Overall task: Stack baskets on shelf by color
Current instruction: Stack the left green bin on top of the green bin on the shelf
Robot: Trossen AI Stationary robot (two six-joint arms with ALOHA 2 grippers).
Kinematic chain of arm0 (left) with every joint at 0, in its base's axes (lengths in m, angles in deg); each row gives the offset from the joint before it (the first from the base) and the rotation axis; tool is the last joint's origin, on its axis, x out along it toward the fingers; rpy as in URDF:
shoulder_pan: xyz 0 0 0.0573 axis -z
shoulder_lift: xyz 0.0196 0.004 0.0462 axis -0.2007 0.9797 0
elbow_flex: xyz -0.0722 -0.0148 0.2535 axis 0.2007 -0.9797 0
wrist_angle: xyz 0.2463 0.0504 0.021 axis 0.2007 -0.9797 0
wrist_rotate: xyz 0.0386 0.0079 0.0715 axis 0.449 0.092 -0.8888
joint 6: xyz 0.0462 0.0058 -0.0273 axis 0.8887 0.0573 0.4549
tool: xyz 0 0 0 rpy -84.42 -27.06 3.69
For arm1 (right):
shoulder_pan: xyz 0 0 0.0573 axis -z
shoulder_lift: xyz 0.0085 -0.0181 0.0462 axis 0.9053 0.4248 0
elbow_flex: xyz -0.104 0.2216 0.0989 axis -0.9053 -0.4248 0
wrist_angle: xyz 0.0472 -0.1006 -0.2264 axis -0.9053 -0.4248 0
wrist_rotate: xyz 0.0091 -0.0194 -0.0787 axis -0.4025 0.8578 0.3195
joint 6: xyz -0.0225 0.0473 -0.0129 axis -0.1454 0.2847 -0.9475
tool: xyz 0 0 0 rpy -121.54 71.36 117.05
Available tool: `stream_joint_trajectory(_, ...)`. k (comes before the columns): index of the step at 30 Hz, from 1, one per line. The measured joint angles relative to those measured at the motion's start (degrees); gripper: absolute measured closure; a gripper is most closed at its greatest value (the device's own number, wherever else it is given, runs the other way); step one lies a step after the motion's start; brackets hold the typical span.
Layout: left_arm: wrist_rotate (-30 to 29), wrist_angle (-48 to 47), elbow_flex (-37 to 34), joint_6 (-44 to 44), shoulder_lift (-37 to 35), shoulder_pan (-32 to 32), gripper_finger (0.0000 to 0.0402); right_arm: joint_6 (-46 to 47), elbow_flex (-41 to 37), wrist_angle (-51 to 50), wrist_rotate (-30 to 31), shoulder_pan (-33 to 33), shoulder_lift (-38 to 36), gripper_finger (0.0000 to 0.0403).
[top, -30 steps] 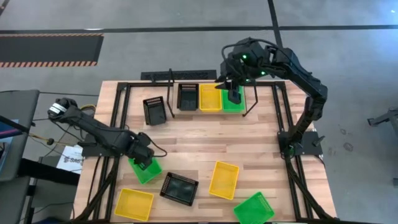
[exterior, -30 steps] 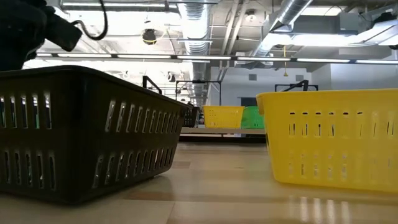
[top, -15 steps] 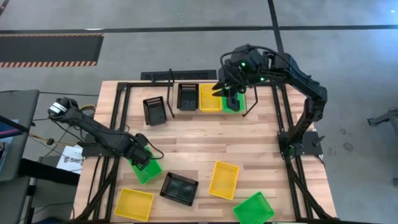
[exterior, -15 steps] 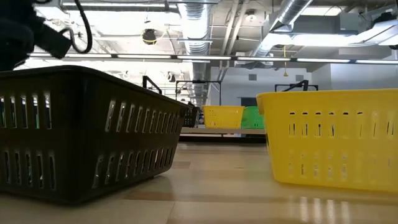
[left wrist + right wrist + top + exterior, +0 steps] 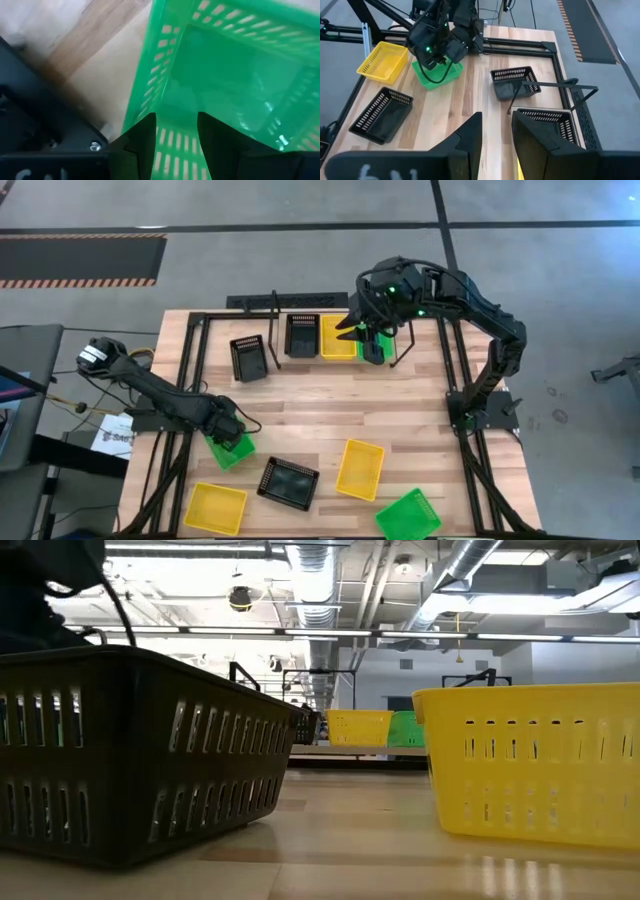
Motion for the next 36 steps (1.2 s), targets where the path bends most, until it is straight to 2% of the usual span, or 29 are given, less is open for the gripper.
stream_joint_trajectory(6,-2.6,0.7,5.7,3.8,0.0,-2.5,0.0269,-1.8,0.0,0.2,0.0,0.3,0.0,0.0276)
stream_joint_trajectory(11,-8.6,-9.8,12.6,5.7,0.0,-3.6,0.0269,-1.9,0.0,0.2,0.1,0.7,0.0,0.0276)
stream_joint_trajectory(14,-8.3,-15.4,13.6,9.6,0.0,-4.8,0.0269,-1.9,0.0,0.3,0.1,0.7,0.0,0.0276)
stream_joint_trajectory(18,-5.0,-14.6,12.4,16.7,0.0,-6.1,0.0269,-1.9,0.0,0.3,0.1,0.7,0.0,0.0276)
stream_joint_trajectory(21,-5.0,-12.4,10.6,18.8,0.0,-6.9,0.0269,-1.8,0.0,0.3,0.1,0.7,0.0,0.0276)
stream_joint_trajectory(30,-3.0,-10.6,5.0,19.6,0.0,-8.7,0.0269,-1.8,0.0,0.2,0.1,0.5,0.0,0.0276)
stream_joint_trajectory(36,-0.3,-1.9,0.3,19.9,0.0,-8.9,0.0269,-1.8,0.0,0.1,0.1,0.5,0.0,0.0276)
